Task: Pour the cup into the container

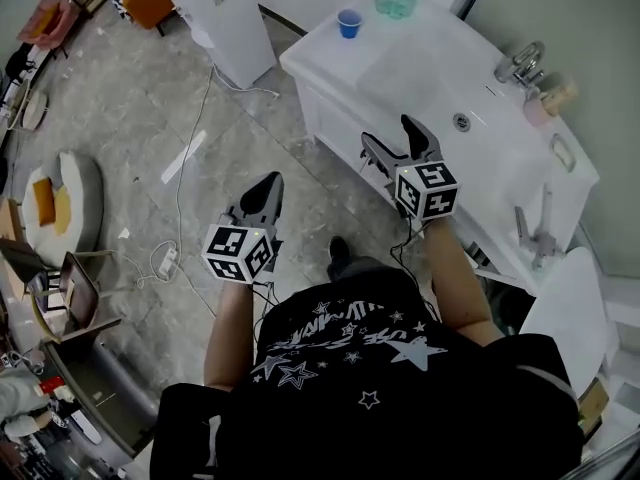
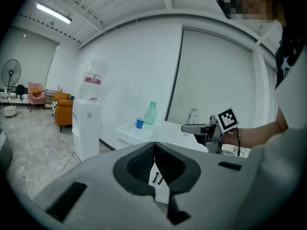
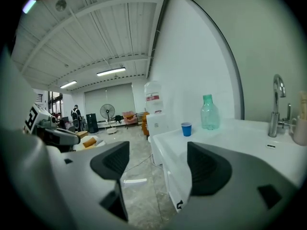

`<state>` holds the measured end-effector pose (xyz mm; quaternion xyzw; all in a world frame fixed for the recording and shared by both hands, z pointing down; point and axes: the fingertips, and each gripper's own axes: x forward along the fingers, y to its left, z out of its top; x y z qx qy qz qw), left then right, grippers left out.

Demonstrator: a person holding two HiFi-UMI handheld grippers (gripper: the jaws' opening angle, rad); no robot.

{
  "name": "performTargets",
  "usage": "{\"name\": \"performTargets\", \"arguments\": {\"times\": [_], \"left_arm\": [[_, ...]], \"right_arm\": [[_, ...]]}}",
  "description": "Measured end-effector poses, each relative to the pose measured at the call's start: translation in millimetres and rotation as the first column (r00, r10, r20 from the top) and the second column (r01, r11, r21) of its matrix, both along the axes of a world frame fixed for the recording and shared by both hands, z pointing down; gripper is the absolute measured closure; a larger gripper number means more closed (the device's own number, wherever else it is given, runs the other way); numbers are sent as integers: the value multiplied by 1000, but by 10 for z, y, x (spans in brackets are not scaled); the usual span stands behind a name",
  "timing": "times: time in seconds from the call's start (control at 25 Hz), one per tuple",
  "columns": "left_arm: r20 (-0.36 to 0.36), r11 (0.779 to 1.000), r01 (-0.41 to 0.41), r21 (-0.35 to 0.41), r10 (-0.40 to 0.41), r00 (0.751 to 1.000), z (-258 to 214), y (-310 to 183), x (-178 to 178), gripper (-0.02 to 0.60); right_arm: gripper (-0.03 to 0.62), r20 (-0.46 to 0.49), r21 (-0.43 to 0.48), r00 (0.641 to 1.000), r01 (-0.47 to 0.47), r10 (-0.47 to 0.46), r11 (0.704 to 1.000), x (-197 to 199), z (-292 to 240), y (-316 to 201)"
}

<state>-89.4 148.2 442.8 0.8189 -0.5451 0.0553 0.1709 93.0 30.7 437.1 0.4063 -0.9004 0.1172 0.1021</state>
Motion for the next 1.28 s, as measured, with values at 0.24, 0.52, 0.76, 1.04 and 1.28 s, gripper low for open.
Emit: {"name": "performTargets", "arguments": {"times": [0.24,0.52,0.76,1.04,1.28], "left_arm": [[33,1000,-26,5,26,999,17,-338,145,571],[35,999,-36,3,36,999,34,-631,162,571],[23,999,-48,-9,48,999,127,-936,100,571],[7,996,-88,-2,88,996,162,-1600,36,571],[14,990,-138,7,138,990,127,-2252,0,571]], "right_arm": [[226,31,16,1000,-7,7,1000,107,-77,-383],[226,42,4,998,-41,41,999,252,-20,-593],[226,24,-20,998,-66,66,998,284,128,-774],[227,-3,-4,996,-95,95,996,333,140,-1218],[232,-14,1,995,-100,100,995,246,150,-1672]]}}
